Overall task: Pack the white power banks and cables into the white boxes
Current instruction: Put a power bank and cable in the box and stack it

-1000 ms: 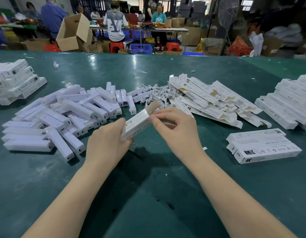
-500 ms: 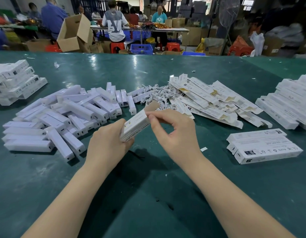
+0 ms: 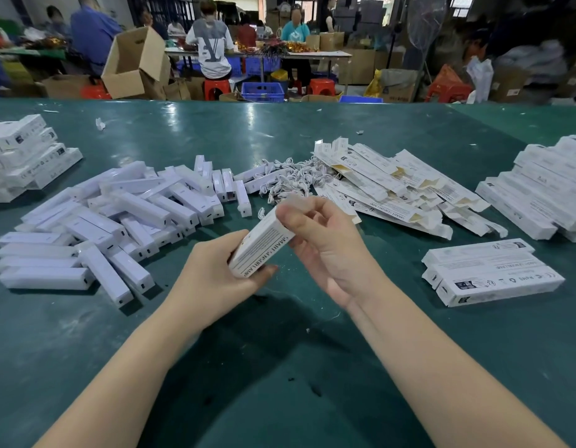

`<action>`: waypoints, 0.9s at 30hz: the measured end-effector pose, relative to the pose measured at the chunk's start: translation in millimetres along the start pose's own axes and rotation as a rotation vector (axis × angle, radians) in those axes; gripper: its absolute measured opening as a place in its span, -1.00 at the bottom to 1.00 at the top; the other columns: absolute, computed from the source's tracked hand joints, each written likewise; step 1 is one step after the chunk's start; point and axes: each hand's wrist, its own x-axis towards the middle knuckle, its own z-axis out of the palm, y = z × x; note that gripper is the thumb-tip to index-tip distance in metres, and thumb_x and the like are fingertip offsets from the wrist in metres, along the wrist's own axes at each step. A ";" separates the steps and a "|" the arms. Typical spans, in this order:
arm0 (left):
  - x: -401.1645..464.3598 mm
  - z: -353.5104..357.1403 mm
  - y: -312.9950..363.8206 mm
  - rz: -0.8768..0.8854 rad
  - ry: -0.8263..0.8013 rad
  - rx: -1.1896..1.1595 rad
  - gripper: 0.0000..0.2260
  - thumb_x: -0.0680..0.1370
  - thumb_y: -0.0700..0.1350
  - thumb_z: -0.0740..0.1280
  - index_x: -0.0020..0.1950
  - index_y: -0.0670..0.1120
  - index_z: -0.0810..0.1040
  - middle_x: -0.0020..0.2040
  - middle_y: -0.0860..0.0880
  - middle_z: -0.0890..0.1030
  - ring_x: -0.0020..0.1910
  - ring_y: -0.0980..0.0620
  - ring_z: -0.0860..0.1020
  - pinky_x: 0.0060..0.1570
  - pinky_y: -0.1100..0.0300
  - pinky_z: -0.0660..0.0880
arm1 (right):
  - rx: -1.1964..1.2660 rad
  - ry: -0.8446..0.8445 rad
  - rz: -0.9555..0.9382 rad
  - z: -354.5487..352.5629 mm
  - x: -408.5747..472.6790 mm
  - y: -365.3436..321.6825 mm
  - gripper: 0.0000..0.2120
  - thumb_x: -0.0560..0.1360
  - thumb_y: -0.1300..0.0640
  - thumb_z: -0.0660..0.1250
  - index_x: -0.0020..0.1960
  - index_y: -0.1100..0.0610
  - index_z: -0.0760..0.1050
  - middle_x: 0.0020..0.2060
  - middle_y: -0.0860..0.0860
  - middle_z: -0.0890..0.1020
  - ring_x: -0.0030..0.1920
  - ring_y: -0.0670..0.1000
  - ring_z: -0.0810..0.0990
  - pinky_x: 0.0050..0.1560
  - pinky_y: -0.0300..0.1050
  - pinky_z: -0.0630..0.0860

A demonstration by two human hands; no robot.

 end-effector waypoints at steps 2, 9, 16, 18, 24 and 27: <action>-0.2 -0.7 2.3 0.000 -0.031 -0.019 -0.85 0.41 -0.12 0.52 -0.16 0.01 0.57 -0.29 -0.07 0.59 -0.29 -0.07 0.54 -0.24 0.06 0.49 | -0.014 -0.013 -0.029 -2.1 0.1 -2.2 -0.61 0.29 0.27 0.49 0.07 0.16 0.47 -0.11 0.04 0.57 -0.21 -0.09 0.66 -0.18 -0.27 0.57; 0.4 -7.8 4.5 -0.011 -0.057 -0.159 -0.73 0.43 -0.12 0.52 -0.23 0.26 0.55 -0.40 0.14 0.56 -0.46 0.22 0.46 -0.41 0.44 0.39 | -0.269 -0.165 -0.171 1.9 -5.1 -1.1 -0.83 0.45 0.01 0.40 -0.01 -0.02 0.72 -0.04 -0.05 0.71 -0.01 -0.05 0.62 0.00 -0.21 0.52; 0.4 -5.8 2.3 -0.014 -0.032 -0.061 -0.71 0.43 -0.07 0.51 -0.22 0.34 0.53 -0.37 0.15 0.58 -0.45 0.18 0.49 -0.39 0.36 0.43 | -0.282 -0.064 -0.224 2.7 -7.3 2.2 -0.84 0.55 0.23 0.36 0.03 0.08 0.69 -0.15 -0.03 0.72 -0.12 -0.12 0.64 -0.12 -0.28 0.55; 0.3 -6.3 1.9 0.003 -0.016 -0.027 -0.73 0.43 -0.07 0.51 -0.23 0.29 0.53 -0.33 0.10 0.59 -0.40 0.11 0.52 -0.37 0.27 0.48 | -0.301 -0.038 -0.257 4.2 -8.0 3.0 -0.83 0.56 0.24 0.35 0.02 0.07 0.70 -0.17 -0.04 0.72 -0.15 -0.12 0.64 -0.15 -0.28 0.57; -1.3 -5.0 3.9 0.018 -0.005 0.002 -0.76 0.42 -0.07 0.50 -0.25 0.21 0.49 -0.33 0.08 0.59 -0.36 0.06 0.53 -0.31 0.19 0.48 | -0.331 -0.005 -0.294 3.9 -8.2 3.1 -0.83 0.56 0.20 0.35 -0.02 0.02 0.71 -0.15 -0.04 0.73 -0.14 -0.09 0.67 -0.16 -0.24 0.60; -1.5 -4.9 4.7 0.015 -0.006 -0.011 -0.75 0.43 -0.07 0.50 -0.23 0.24 0.50 -0.32 0.08 0.59 -0.38 0.08 0.53 -0.31 0.19 0.49 | -0.350 -0.022 -0.303 3.1 -8.6 3.2 -0.82 0.55 0.23 0.36 -0.02 0.01 0.70 -0.18 -0.05 0.73 -0.15 -0.10 0.67 -0.15 -0.25 0.60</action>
